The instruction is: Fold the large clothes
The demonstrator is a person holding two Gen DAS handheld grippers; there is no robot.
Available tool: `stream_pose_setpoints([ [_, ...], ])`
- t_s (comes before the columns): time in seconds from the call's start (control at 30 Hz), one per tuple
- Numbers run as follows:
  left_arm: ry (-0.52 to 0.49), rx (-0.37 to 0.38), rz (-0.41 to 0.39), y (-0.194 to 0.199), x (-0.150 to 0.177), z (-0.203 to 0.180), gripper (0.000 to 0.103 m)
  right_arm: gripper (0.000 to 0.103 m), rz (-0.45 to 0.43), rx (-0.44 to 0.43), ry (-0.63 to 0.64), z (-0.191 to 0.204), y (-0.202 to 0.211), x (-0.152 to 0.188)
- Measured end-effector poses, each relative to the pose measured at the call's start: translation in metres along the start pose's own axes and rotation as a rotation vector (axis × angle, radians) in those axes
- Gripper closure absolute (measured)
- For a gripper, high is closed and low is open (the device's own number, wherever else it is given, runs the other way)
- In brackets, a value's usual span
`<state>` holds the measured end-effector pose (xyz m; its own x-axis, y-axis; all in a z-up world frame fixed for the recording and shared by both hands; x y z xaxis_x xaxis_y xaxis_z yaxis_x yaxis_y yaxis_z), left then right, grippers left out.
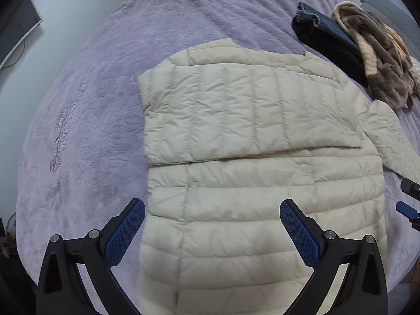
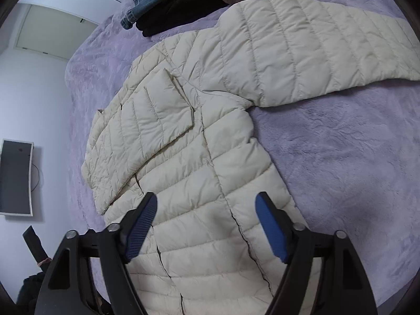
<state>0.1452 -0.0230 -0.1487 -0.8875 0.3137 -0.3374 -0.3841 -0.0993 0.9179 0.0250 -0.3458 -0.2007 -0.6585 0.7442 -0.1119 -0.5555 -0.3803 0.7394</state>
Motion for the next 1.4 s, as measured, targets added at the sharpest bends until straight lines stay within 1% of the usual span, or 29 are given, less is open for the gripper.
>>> stream_pose_setpoints([
  [0.27, -0.082, 0.049, 0.033, 0.018, 0.008, -0.064, 0.0, 0.018, -0.07, -0.009, -0.079, -0.044, 0.048, -0.007],
  [0.53, -0.158, 0.053, 0.034, 0.031, 0.008, -0.118, 0.0, 0.017, -0.151, -0.012, -0.17, -0.097, 0.08, -0.02],
  [0.67, -0.18, 0.052, 0.037, 0.034, 0.007, -0.138, 0.0, 0.017, -0.147, 0.011, -0.234, -0.124, 0.086, -0.029],
  [0.73, -0.185, 0.05, 0.04, 0.035, 0.007, -0.147, 0.0, 0.017, -0.139, -0.003, -0.295, -0.142, 0.087, -0.035],
  [0.9, -0.191, 0.041, 0.051, 0.034, 0.006, -0.164, 0.0, 0.017, -0.195, -0.055, -0.434, -0.185, 0.093, -0.048],
  [1.03, -0.194, 0.033, 0.06, 0.032, 0.007, -0.173, 0.0, 0.017, -0.253, -0.116, -0.5, -0.211, 0.094, -0.066],
  [1.27, -0.191, 0.019, 0.072, 0.027, 0.006, -0.183, 0.0, 0.017, -0.335, -0.286, -0.592, -0.239, 0.085, -0.105],
  [1.4, -0.189, 0.017, 0.072, 0.024, 0.003, -0.186, 0.0, 0.017, -0.371, -0.379, -0.649, -0.243, 0.077, -0.119],
])
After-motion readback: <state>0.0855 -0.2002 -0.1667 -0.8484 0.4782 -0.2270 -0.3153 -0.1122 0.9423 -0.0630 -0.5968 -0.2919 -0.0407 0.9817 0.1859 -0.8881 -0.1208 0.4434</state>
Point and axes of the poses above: each gripper's, at about its wrist camera, not at the fingertips, and y roughly against the way its jaws point, z to its left, x to its underside, the point moved 1 cm from there along -y, roughly the way its jaws point, and after that the axes turned 10 degrees about -x, right-handed, at the moved point
